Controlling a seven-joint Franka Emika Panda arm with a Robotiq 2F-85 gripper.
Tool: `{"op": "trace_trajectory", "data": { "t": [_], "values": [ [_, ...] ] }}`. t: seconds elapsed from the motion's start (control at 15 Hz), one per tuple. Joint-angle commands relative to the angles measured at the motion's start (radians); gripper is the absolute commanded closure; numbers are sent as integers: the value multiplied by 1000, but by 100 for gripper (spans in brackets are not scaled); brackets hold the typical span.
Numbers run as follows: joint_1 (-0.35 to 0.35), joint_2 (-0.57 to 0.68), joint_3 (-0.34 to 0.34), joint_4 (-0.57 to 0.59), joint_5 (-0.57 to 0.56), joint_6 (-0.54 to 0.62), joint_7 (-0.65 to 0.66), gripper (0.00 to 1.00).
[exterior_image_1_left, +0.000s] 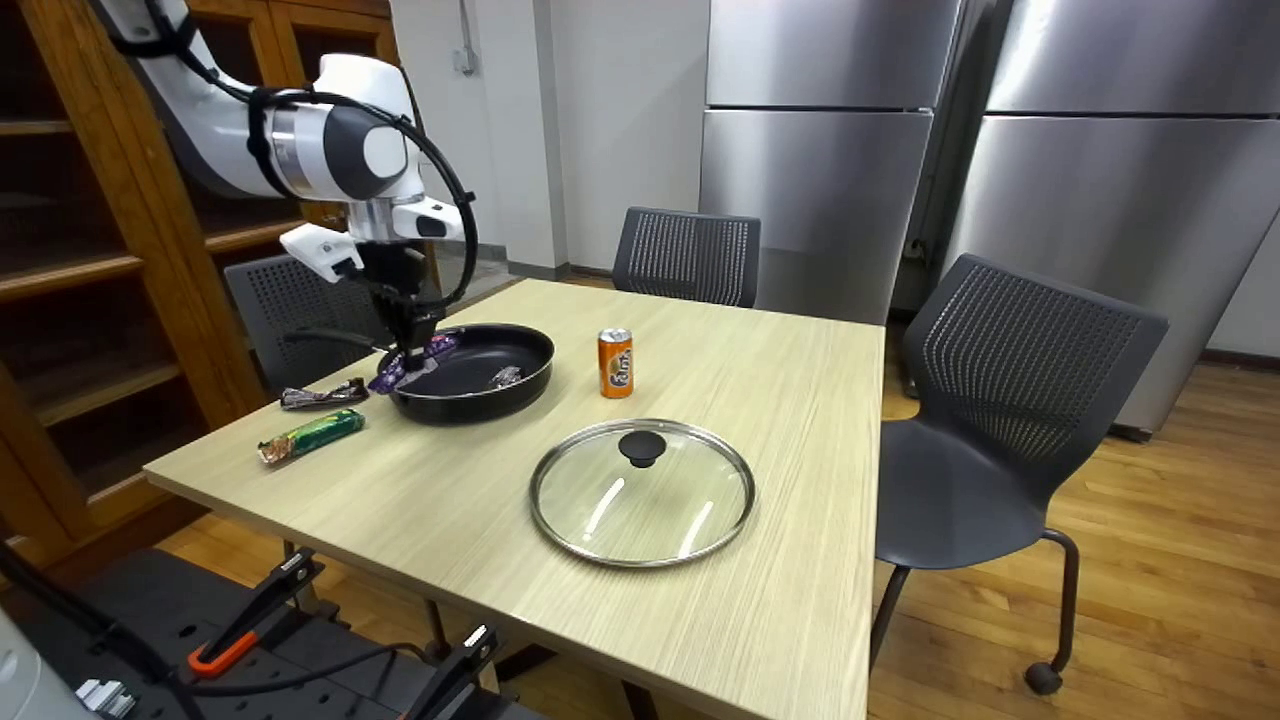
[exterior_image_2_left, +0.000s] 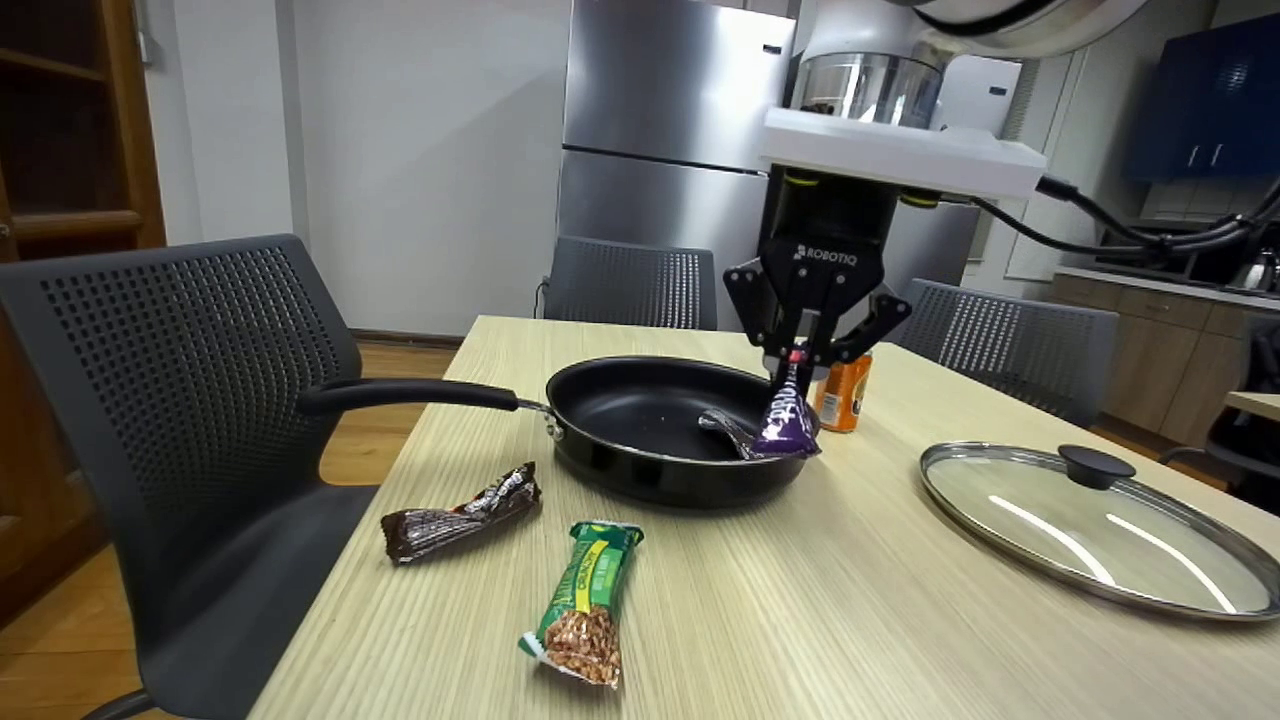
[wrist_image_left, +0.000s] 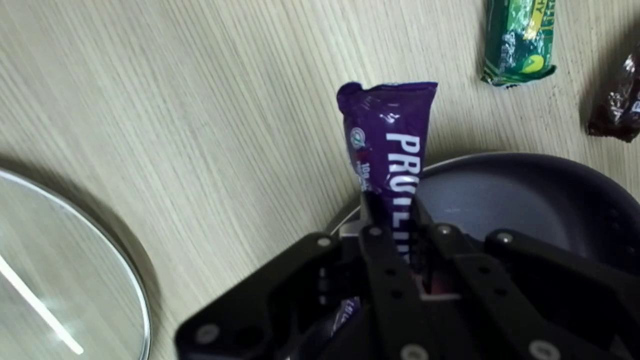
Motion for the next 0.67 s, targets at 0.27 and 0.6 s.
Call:
{"op": "trace_trajectory", "data": {
  "t": [0.27, 0.6],
  "values": [
    [-29, 83, -8, 227, -68, -181, -12, 97],
    [-20, 178, -12, 368, -76, -280, -8, 97]
  ]
}}
